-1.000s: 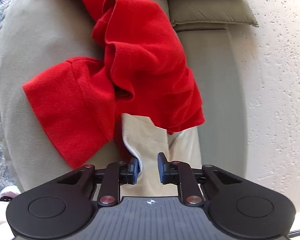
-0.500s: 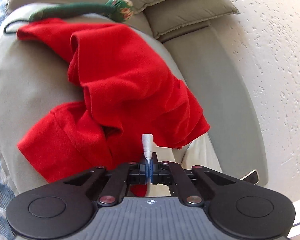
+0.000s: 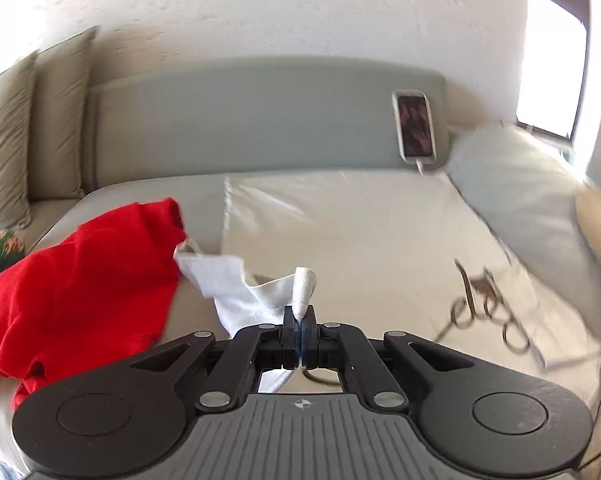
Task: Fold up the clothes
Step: 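Fold the held side inward over the shirt body with the left gripper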
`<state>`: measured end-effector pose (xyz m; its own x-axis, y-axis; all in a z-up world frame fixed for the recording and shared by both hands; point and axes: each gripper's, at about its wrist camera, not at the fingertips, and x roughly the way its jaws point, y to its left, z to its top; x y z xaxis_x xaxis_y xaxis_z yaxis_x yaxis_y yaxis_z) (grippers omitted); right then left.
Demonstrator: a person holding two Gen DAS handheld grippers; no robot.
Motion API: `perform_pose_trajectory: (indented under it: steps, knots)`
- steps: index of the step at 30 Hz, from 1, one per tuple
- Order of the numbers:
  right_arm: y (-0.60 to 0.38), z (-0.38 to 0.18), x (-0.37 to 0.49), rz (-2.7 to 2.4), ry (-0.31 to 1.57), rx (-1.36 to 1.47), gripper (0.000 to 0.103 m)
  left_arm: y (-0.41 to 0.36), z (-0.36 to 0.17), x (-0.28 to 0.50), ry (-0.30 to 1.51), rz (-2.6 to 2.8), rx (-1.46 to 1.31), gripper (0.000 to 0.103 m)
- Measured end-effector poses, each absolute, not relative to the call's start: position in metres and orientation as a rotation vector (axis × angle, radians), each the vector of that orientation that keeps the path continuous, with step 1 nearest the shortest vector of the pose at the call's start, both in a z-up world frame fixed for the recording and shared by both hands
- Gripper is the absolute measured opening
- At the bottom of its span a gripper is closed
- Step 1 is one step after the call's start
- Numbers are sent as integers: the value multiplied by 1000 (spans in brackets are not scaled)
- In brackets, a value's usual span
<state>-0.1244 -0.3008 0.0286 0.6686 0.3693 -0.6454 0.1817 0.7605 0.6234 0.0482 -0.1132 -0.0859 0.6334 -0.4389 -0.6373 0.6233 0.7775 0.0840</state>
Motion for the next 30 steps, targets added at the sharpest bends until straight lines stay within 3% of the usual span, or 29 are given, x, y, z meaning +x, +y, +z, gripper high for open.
perform_pose_trajectory:
  steps: [4,7,8,15,20,28,29,30]
  knots:
    - [-309,27,-132,103,842,745,53,-126,-106,36,732,-608,380,5]
    - [-315,24,-136,96,844,763,53,-129,-118,31,809,-578,400,26]
    - [-317,23,-138,94,843,769,53,-123,-115,28,820,-585,366,38]
    - [-332,15,-145,66,831,812,54,-13,-74,47,836,-432,-204,57]
    - [-335,7,-142,75,839,848,54,35,-98,82,943,-306,-397,44]
    - [-329,8,-145,85,845,824,54,6,-121,98,1027,-384,-335,43]
    - [-330,8,-147,80,843,826,54,5,-122,99,1035,-402,-361,36]
    - [-331,7,-147,75,844,830,54,2,-123,100,1050,-430,-379,18]
